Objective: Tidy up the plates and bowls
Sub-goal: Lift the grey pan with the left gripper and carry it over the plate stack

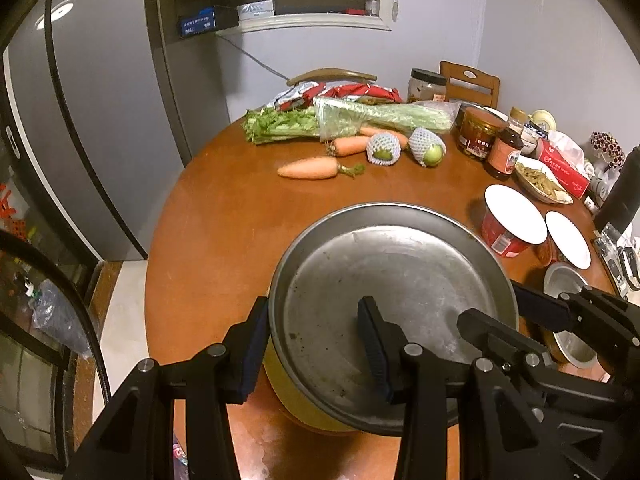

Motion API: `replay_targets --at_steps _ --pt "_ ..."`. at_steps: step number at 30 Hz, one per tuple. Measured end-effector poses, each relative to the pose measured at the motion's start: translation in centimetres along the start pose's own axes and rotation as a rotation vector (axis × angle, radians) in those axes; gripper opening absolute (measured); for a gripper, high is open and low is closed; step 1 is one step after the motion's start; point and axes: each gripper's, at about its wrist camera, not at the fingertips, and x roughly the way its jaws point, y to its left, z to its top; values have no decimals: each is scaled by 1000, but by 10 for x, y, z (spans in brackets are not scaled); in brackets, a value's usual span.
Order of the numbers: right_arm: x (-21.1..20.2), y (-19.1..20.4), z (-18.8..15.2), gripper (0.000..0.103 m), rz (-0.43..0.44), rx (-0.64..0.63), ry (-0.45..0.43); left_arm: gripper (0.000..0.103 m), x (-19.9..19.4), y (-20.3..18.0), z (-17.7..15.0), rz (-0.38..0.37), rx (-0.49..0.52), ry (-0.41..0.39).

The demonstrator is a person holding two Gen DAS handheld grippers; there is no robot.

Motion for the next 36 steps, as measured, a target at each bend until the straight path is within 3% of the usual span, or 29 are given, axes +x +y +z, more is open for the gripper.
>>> replay_targets --at_steps 11,36 --pt "18 5 -13 38 1 -17 63 44 19 6 -17 1 -20 44" --pt "44 8 -16 38 10 -29 102 44 36 13 -27 7 -28 82"
